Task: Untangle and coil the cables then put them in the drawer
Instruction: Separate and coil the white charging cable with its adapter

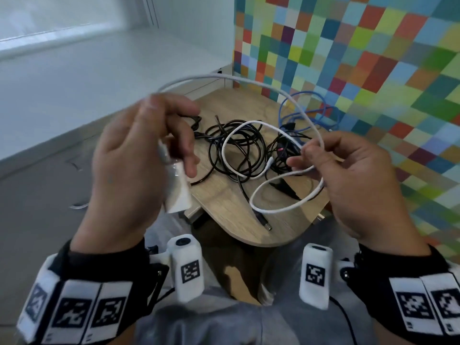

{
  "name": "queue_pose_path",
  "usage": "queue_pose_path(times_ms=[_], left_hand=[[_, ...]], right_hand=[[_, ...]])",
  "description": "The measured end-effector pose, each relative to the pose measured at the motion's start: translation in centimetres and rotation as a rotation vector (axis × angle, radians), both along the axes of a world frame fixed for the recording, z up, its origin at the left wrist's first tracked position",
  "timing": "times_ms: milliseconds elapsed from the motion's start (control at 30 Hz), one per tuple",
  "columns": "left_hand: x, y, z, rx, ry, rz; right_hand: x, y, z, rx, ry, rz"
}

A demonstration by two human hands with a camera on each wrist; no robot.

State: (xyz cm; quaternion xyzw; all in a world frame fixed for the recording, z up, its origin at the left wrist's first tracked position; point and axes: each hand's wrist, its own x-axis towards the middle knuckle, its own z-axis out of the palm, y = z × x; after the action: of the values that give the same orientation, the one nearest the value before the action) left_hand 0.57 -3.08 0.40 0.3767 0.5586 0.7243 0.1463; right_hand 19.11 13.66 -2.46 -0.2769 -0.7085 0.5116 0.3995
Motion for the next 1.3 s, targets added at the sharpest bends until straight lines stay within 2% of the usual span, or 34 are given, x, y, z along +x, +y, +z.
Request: queue_pose_path(times_ms=[100, 200, 267, 367, 500, 567, 667, 733, 867, 1000, 1133, 1233, 1300], left_hand=[[0.6, 0.8, -0.9, -0.206, 0.067, -0.022], [1.8, 1.4, -1.5, -0.373, 0.201, -0.160], [2.6, 2.0, -1.8, -0.392, 0.240, -0.223], [3.1, 2.3, -2.1, -0.357, 0.211, -0.301], [2.9, 1.7, -2.1, -0.428, 0.255, -0.458], [2.8, 1.7, -2.2, -0.474, 0.298, -0.458], [2.2, 1.3, -2.3, -0.395, 0.194, -0.416], [1.9, 1.3, -2.1, -0.273, 0.078, -0.373], [1.1, 1.6, -2.1, -0.062, -0.065, -0.063], [-1.0, 1.1, -2.1, 0.080, -0.210, 0.198], [-1.6, 1.1, -2.6, 0.081, -0.206, 0.304], [-1.6, 1.3, -2.7, 0.088, -0.204, 0.348], [-1.8, 1.2, -2.7, 0.059, -0.200, 0.309]], right_hand=[[-0.6, -1.1, -0.2, -0.033, 0.038, 0.069], [-1.5, -2.8, -0.5, -0.034, 0.064, 0.172], [-1.9, -3.4, -0.7, -0.014, 0.113, 0.207], [-2.1, -3.8, -0.6, -0.022, 0.200, 0.259], [-1.9, -4.0, -0.4, -0.200, 0.329, 0.324], [-1.6, -3.9, -0.3, -0.266, 0.415, 0.326], [-1.4, -3.4, -0.4, -0.227, 0.455, 0.226], [-1.2, -3.3, -0.4, -0.085, 0.401, 0.159], [-0.5, -2.5, 0.0, 0.210, 0.279, -0.041], [1.0, 1.5, -0.7, 0.127, 0.364, -0.263], [1.8, 4.4, -1.8, 0.003, 0.183, -0.337], [2.2, 5.2, -2.5, 0.023, 0.053, -0.366], [2.3, 5.4, -2.8, 0.064, -0.042, -0.378]])
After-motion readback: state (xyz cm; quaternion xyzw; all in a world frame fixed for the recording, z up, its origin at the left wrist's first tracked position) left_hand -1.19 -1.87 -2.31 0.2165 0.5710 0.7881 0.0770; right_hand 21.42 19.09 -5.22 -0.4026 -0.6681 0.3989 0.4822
